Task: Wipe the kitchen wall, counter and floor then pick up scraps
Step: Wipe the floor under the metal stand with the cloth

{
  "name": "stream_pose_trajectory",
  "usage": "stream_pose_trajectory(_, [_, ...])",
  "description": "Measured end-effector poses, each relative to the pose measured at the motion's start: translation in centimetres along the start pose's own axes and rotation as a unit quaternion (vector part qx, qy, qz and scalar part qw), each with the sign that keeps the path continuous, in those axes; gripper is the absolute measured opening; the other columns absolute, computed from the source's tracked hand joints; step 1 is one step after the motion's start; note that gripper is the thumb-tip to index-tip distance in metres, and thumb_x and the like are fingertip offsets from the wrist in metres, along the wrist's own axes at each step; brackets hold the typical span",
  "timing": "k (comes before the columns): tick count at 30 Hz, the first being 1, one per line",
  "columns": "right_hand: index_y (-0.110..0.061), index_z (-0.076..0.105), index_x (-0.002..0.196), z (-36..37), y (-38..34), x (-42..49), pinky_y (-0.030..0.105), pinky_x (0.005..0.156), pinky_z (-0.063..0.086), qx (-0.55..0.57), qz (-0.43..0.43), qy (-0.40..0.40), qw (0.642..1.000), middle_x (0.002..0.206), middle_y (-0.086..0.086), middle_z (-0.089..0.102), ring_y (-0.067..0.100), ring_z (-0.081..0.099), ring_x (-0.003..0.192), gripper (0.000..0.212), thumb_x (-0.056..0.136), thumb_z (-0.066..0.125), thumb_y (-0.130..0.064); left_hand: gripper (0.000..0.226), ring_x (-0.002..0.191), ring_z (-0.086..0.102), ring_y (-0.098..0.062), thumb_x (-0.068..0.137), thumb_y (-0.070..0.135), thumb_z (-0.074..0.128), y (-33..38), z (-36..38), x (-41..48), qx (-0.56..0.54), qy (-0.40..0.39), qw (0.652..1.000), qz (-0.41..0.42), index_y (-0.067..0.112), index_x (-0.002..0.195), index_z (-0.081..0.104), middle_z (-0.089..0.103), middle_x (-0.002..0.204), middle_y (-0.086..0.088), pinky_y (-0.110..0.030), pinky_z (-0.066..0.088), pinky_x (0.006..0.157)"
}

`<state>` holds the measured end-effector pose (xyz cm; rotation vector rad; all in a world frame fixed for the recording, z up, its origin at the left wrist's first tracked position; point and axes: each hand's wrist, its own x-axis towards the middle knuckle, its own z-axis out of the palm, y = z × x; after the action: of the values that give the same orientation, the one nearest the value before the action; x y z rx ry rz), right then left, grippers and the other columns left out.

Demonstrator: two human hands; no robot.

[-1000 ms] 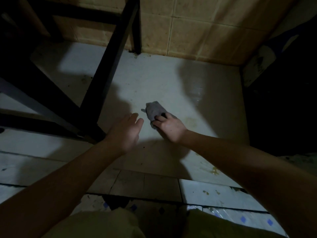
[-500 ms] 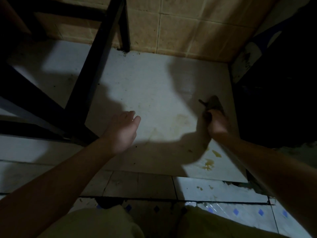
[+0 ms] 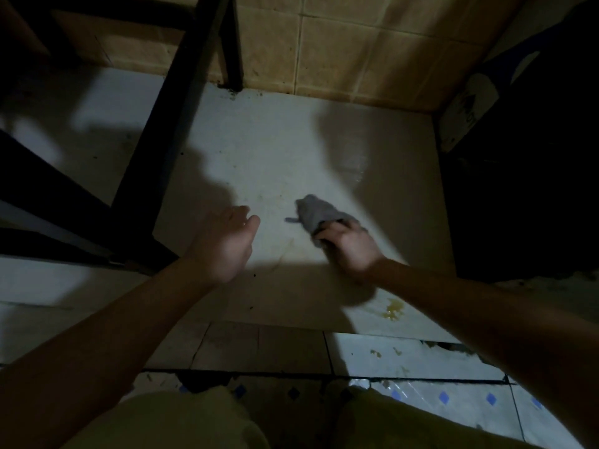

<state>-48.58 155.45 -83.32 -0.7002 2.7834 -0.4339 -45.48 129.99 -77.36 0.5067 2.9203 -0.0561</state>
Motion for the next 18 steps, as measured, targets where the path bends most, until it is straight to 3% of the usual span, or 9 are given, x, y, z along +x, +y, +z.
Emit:
stream_pose_trajectory(3, [-0.027, 0.054, 0.128, 1.6, -2.2, 0.6, 0.044, 0.103, 0.033, -0.039, -0.04, -0.068, 0.996, 0.145, 0.0, 0.041, 0.03, 0.03, 0.133, 0.034, 0.097, 0.045, -0.018, 0.04, 0.124, 0.045, -0.032, 0.094, 0.015, 0.045, -0.1, -0.1, 0.0, 0.005, -0.004, 1.0, -0.014, 0.008, 0.133, 0.046, 0.041, 0.143, -0.015, -0.04, 0.04, 0.098])
stream_pose_trajectory(6, [-0.022, 0.053, 0.131, 2.0, -3.0, 0.1, 0.043, 0.106, 0.032, -0.013, -0.079, -0.065, 0.995, 0.141, 0.003, 0.043, 0.026, 0.033, 0.131, 0.043, 0.09, 0.052, -0.007, 0.043, 0.127, 0.041, -0.029, 0.097, 0.018, 0.043, -0.4, -0.4, -0.4, 0.014, -0.015, 0.999, -0.025, 0.01, 0.138, 0.039, 0.035, 0.147, -0.013, -0.04, 0.039, 0.1])
stream_pose_trajectory(9, [-0.015, 0.038, 0.142, 3.1, -4.1, -1.1, 0.028, 0.111, 0.021, -0.074, -0.127, -0.098, 0.984, 0.15, 0.011, 0.033, 0.029, 0.027, 0.138, 0.042, 0.1, 0.04, -0.017, 0.041, 0.124, 0.042, -0.031, 0.095, 0.019, 0.043, -0.5, -0.6, -0.6, 0.023, -0.016, 0.999, -0.035, 0.011, 0.136, 0.04, 0.037, 0.144, -0.013, -0.04, 0.039, 0.097])
stream_pose_trajectory(11, [-0.011, 0.047, 0.135, 3.5, -5.1, -2.0, 0.022, 0.103, 0.029, -0.042, -0.192, -0.081, 0.977, 0.141, 0.014, 0.043, 0.031, 0.041, 0.131, 0.039, 0.096, 0.05, -0.013, 0.039, 0.119, 0.044, -0.031, 0.093, 0.02, 0.045, -0.5, -0.7, -0.7, 0.029, -0.014, 0.999, -0.038, 0.012, 0.132, 0.043, 0.041, 0.138, -0.011, -0.04, 0.041, 0.094])
stream_pose_trajectory(13, [-0.016, 0.056, 0.128, 3.4, -5.8, -2.7, 0.032, 0.102, 0.031, -0.108, -0.286, -0.102, 0.947, 0.137, 0.009, 0.049, 0.031, 0.044, 0.126, 0.04, 0.088, 0.058, -0.012, 0.038, 0.116, 0.046, -0.029, 0.092, 0.019, 0.046, -0.5, -0.7, -0.8, 0.034, -0.01, 0.999, -0.036, 0.014, 0.129, 0.044, 0.043, 0.134, -0.01, -0.04, 0.04, 0.091])
stream_pose_trajectory(15, [-0.021, 0.06, 0.124, 3.0, -6.1, -3.1, 0.027, 0.1, 0.03, -0.144, -0.311, -0.092, 0.935, 0.135, 0.004, 0.054, 0.027, 0.048, 0.124, 0.038, 0.086, 0.061, -0.02, 0.037, 0.114, 0.046, -0.029, 0.092, 0.018, 0.045, -0.4, -0.5, -0.9, 0.036, -0.007, 0.999, -0.031, 0.013, 0.129, 0.043, 0.044, 0.132, -0.009, -0.039, 0.038, 0.09])
stream_pose_trajectory(18, [-0.03, 0.07, 0.107, 3.2, -5.9, -3.5, 0.02, 0.077, 0.051, -0.2, -0.298, -0.022, 0.933, 0.116, -0.004, 0.067, 0.018, 0.066, 0.097, 0.038, 0.07, 0.079, -0.031, 0.036, 0.112, 0.046, -0.031, 0.091, 0.017, 0.047, -0.4, -0.4, -1.0, 0.014, -0.007, 1.0, -0.023, 0.011, 0.127, 0.045, 0.045, 0.13, -0.012, -0.04, 0.04, 0.091])
